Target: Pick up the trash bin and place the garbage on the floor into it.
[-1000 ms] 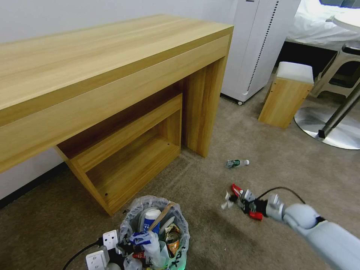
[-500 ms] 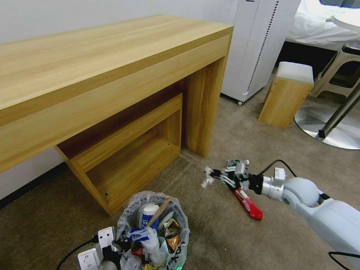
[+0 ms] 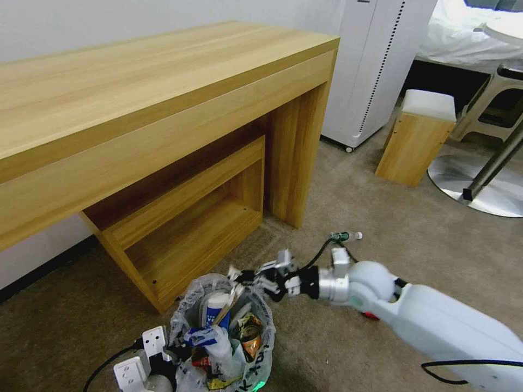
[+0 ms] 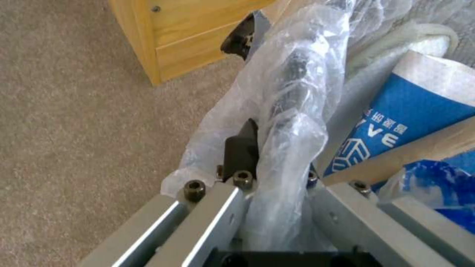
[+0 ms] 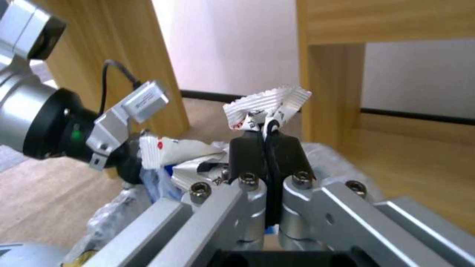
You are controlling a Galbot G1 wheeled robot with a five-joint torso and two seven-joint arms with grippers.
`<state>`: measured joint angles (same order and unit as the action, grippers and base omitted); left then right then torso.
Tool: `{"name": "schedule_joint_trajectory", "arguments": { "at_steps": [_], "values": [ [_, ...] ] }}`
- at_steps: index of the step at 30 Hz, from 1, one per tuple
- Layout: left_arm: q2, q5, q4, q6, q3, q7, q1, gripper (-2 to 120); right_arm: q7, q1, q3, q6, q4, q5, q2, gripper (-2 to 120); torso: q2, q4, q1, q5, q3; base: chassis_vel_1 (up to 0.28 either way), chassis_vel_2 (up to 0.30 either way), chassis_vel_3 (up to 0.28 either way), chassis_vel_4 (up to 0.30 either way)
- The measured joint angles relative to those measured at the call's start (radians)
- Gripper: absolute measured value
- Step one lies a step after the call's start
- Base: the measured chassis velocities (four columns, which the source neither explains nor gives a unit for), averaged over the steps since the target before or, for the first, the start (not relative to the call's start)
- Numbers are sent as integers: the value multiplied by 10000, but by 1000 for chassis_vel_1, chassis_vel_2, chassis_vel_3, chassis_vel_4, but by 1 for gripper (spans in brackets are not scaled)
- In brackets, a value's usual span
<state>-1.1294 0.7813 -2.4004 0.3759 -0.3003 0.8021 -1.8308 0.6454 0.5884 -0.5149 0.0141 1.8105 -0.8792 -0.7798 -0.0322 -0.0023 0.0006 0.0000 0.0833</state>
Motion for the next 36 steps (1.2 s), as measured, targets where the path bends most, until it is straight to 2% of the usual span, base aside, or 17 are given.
{"name": "schedule_joint_trajectory", "arguments": {
  "at_steps": [5,10,12,18,19,21,22,24,25,28,29,32,36],
  "values": [
    [24,64,-17,2,-60,69,-2,1,-75,-68,-237,-52,-6,118,-83,0,0,-1,0,-2,0,0,0,0,0],
    [55,108,-19,1,-53,97,52,1,-79,-152,-278,-215,-83,124,-54,22,0,-2,0,-1,0,0,0,0,0],
    [61,117,-17,0,-52,102,62,1,-79,-174,-273,-276,-82,100,-50,25,0,-1,0,-1,0,0,0,0,0],
    [77,139,18,-1,-36,118,113,1,-28,-371,-216,-526,-73,-234,-46,48,0,-1,0,-1,0,0,0,0,0],
    [77,139,18,-1,-36,118,113,1,-28,-371,-216,-526,-73,-234,-46,48,0,-1,0,-1,0,0,0,0,0],
    [82,140,28,-1,-21,121,110,1,9,-428,-194,-725,-40,-375,-21,60,0,-1,0,-1,0,0,0,0,0],
    [82,140,28,-1,-21,121,110,1,9,-428,-194,-725,-40,-375,-21,60,0,-1,0,-1,0,0,0,0,0],
    [82,138,40,-1,-14,137,110,1,-98,-435,-243,-735,-35,-329,-44,70,0,-1,0,-1,-1,0,0,0,0],
    [82,138,40,-1,-14,137,110,1,-98,-435,-243,-735,-35,-329,-44,70,0,-1,0,-1,-1,0,0,0,0],
    [86,142,44,-1,-15,160,142,1,-323,-471,-272,-721,-116,-340,-161,87,-1,0,0,-1,0,0,0,0,0],
    [86,142,44,-1,-15,160,142,1,-323,-471,-272,-721,-116,-340,-161,87,-1,0,0,-1,0,0,0,0,0],
    [101,157,44,0,-19,153,158,1,-407,-486,-235,-761,-107,-463,-203,98,0,-1,0,0,0,0,0,0,0],
    [127,146,46,18,-31,109,134,1,-478,-326,59,-760,5,-571,-208,100,0,0,0,-1,-1,0,0,0,0]
  ]
}}
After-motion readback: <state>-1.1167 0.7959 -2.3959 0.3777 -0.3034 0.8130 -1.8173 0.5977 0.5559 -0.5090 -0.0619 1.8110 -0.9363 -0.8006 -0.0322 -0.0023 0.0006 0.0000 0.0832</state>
